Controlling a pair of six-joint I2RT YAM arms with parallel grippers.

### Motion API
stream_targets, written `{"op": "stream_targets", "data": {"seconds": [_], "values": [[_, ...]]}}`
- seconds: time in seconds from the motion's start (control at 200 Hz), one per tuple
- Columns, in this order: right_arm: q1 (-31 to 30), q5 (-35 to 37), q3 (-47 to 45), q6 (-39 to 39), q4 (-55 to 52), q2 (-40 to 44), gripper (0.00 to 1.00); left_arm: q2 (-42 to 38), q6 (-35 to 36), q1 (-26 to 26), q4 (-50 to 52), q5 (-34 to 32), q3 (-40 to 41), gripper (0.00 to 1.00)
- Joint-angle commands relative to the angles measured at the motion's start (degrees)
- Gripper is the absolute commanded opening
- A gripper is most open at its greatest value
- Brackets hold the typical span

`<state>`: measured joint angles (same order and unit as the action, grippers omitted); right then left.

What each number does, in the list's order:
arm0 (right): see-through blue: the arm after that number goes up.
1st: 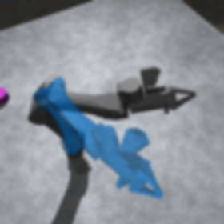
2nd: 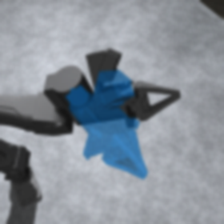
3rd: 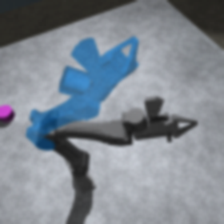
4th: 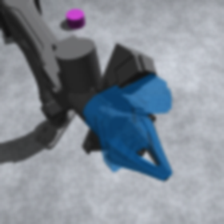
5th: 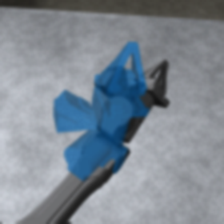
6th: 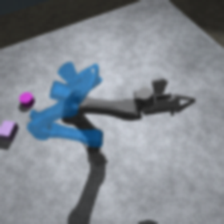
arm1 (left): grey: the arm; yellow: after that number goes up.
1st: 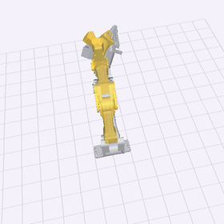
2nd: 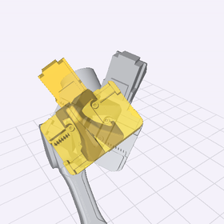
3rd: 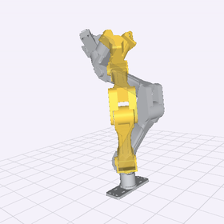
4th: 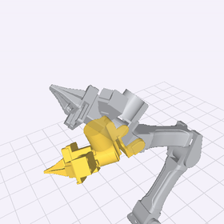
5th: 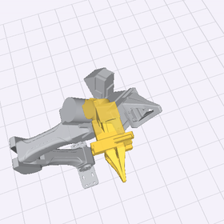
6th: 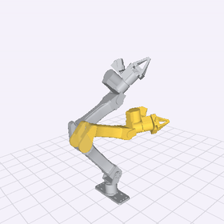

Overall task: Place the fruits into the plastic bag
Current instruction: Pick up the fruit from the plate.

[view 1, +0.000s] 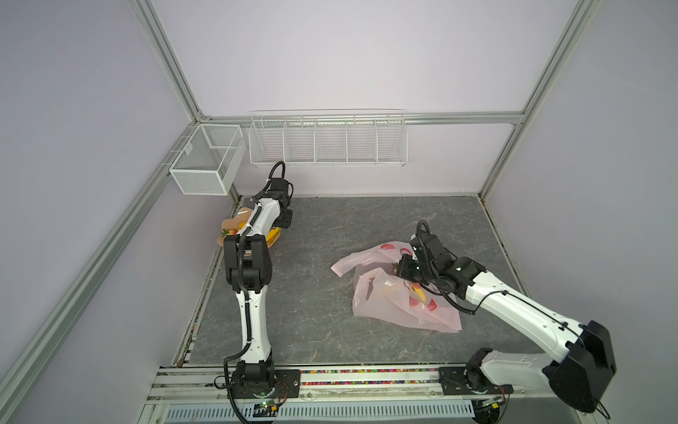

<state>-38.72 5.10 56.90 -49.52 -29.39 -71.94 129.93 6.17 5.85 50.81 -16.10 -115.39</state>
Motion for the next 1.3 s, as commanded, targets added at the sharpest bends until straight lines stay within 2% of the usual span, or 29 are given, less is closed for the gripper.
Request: {"op": "stream_targets", "data": {"seconds": [0.0, 0.15, 0.415, 0.665, 0.915, 1.3], "values": [[0.09, 0.61, 0.75, -0.85, -0.80, 0.32, 0.06, 1.51, -0.10, -0.05, -0.52, 0.00, -1.64, 0.45], [-0.04, 0.73, 0.75, -0.89, -0.81, 0.46, 0.06, 1.57, -0.34, -0.05, -0.79, 0.67, -0.72, 0.40], [-0.13, 1.12, 0.66, -0.94, -0.99, 0.92, 0.06, 1.53, -1.07, 0.00, -0.46, 1.80, -0.09, 0.20], [-0.07, 1.58, 0.66, -0.95, -0.92, 1.28, 0.06, -1.10, -1.43, -0.05, 0.42, 1.01, -0.52, 0.10], [-0.09, 1.53, 0.75, -0.85, -0.45, 1.15, 0.06, -4.56, -0.90, 0.73, 3.00, -0.94, -1.73, 0.04], [-0.10, 1.40, 0.58, -0.67, -0.14, 1.15, 0.06, -9.23, -0.15, 3.62, 7.79, -4.78, -3.34, 0.02]]}}
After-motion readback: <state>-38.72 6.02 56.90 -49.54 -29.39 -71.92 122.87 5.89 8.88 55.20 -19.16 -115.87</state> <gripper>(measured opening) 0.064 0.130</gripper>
